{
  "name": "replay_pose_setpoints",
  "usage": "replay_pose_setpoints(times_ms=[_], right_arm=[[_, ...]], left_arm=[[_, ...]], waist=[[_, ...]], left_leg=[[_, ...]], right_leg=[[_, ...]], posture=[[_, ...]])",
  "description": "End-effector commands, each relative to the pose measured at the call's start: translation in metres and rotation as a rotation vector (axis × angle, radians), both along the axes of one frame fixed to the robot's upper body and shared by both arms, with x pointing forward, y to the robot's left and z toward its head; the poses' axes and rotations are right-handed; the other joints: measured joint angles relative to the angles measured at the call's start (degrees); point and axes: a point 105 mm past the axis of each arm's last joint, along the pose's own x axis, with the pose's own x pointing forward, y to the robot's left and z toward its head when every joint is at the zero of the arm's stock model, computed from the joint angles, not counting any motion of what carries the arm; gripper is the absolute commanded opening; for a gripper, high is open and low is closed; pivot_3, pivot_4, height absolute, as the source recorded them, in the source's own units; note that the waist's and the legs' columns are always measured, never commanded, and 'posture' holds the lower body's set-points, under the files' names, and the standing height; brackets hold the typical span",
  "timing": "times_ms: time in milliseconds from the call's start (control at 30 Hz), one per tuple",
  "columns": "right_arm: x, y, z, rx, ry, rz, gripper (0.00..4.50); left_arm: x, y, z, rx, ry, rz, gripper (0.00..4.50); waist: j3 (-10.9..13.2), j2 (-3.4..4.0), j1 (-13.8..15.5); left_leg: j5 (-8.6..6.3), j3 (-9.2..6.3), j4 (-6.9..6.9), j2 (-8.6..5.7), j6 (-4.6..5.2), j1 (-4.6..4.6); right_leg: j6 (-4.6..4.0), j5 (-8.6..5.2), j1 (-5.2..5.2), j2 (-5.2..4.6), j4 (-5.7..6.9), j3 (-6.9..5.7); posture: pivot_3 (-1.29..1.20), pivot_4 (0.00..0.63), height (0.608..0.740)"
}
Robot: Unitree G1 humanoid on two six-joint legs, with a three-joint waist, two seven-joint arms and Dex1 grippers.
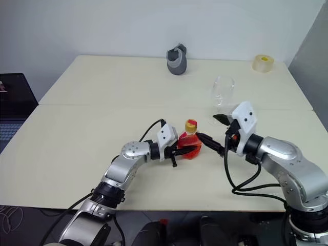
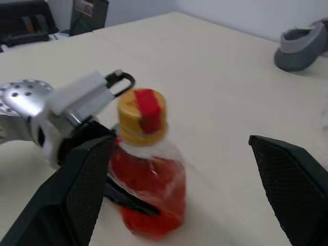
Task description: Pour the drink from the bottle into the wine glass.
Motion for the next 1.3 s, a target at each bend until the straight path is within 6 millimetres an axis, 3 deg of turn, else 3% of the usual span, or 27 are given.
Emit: replay_pose_setpoints(times_ms=[33,467,567,800,833,1133,1300], right_arm=[[-0.006,0.021,0.014,0.025,-0.069,0.038,4.50],[0.009,0.030,0.011,0.074,-0.048,0.004,4.50],[0.009,0.031,0.011,0.076,-0.046,0.006,3.88],[0.006,0.033,0.011,0.068,-0.055,0.022,1.35],[0.006,0.033,0.011,0.069,-0.059,0.026,1.23],[-0.008,0.027,0.017,0.194,-0.035,0.086,1.23],[-0.003,0.017,0.025,-0.046,-0.335,0.015,1.23]], left_arm=[[0.000,-0.004,0.019,-0.038,-0.064,-0.021,0.69],[0.000,-0.004,0.018,-0.039,-0.064,-0.015,0.69],[0.000,-0.004,0.018,-0.040,-0.064,-0.014,0.69],[0.000,-0.004,0.019,-0.040,-0.064,-0.013,0.69],[0.000,-0.004,0.019,-0.040,-0.064,-0.013,0.69],[-0.001,-0.003,0.019,-0.039,-0.063,-0.015,0.69],[-0.001,-0.001,0.019,-0.036,-0.063,-0.012,0.69]], waist=[[0.0,0.00,0.1],[0.0,0.00,0.1],[0.0,0.00,0.1],[0.0,0.00,0.1],[0.0,0.00,0.1],[0.0,0.00,0.1],[0.0,0.01,0.1]], left_leg=[[0.00,0.00,0.00,-0.01,0.00,0.00],[0.00,-0.04,0.02,-0.03,-0.01,-0.02],[0.00,-0.03,0.02,-0.02,0.00,-0.03],[0.00,-0.04,0.02,-0.02,0.00,-0.03],[0.00,-0.04,0.02,-0.02,0.00,-0.03],[0.00,-0.04,0.02,-0.03,0.00,-0.03],[0.00,-0.02,0.02,-0.05,0.00,-0.02]], right_leg=[[0.00,0.00,0.00,0.00,0.00,-0.01],[0.00,0.00,0.00,-0.04,-0.02,-0.02],[0.00,0.00,0.00,-0.04,-0.02,-0.02],[0.00,0.00,0.00,-0.04,-0.02,-0.03],[0.00,0.00,0.00,-0.04,-0.02,-0.03],[0.00,0.00,0.00,-0.04,-0.02,-0.02],[0.01,-0.01,0.00,-0.03,-0.03,-0.03]], posture=[[0.00,0.150,0.740],[0.00,0.150,0.740],[0.00,0.150,0.740],[0.00,0.150,0.740],[0.00,0.150,0.740],[0.00,0.150,0.740],[0.00,0.150,0.740]])
